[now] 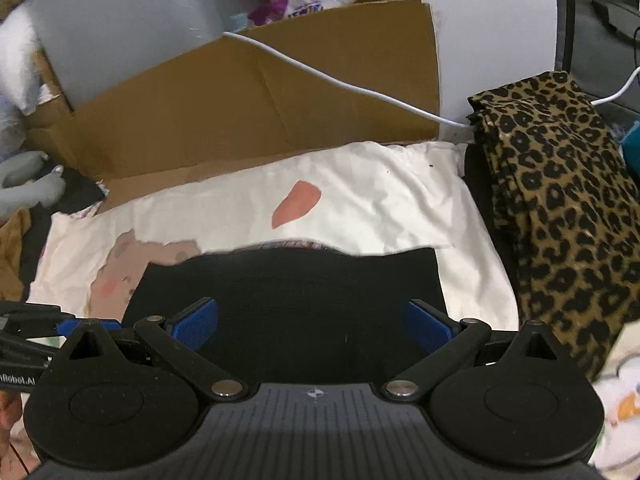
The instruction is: Fold clothes
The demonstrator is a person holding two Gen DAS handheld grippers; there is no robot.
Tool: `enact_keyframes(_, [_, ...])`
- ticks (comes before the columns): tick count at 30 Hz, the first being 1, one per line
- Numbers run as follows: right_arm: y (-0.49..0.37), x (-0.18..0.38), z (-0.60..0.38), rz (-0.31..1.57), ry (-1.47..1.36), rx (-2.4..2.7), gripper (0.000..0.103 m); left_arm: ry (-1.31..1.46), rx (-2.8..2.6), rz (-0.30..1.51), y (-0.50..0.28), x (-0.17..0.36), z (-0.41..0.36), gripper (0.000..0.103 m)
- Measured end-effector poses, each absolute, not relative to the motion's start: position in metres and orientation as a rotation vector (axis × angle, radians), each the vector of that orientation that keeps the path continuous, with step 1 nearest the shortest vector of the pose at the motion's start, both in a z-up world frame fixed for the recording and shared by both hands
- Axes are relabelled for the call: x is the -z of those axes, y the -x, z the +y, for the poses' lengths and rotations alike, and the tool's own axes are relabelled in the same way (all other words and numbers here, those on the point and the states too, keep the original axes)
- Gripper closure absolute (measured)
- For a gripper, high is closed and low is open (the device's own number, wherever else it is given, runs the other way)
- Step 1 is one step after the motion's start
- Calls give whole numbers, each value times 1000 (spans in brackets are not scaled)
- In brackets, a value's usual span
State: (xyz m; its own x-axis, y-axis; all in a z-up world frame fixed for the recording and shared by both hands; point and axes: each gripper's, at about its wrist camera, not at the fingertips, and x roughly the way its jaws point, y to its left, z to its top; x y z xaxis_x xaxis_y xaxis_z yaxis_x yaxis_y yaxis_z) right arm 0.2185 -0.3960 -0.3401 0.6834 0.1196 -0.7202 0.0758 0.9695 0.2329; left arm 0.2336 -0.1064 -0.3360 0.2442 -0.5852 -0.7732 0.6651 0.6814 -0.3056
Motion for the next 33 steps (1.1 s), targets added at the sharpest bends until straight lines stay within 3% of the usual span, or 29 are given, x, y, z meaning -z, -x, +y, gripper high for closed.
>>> enact_keyframes(17, [-137,380,-364,907,-137,-21,3,-119,858,1176,-170,379,-68,56])
enact_keyframes(21, [-140,394,-362,953,-45,16,17,-185,826,1177,-166,391,-67,61])
enact_keyframes(27, [-138,404,-371,988,17,37,20,-250,802,1173,-167,390,-55,60])
enact_keyframes(31, [-133,398,-385,998,7,49,34,-279,765,1174,-168,383,-44,62])
enact_keyframes(33, [-131,392,-389,999,23,74,35,-273,743,1184,-170,378,-36,67])
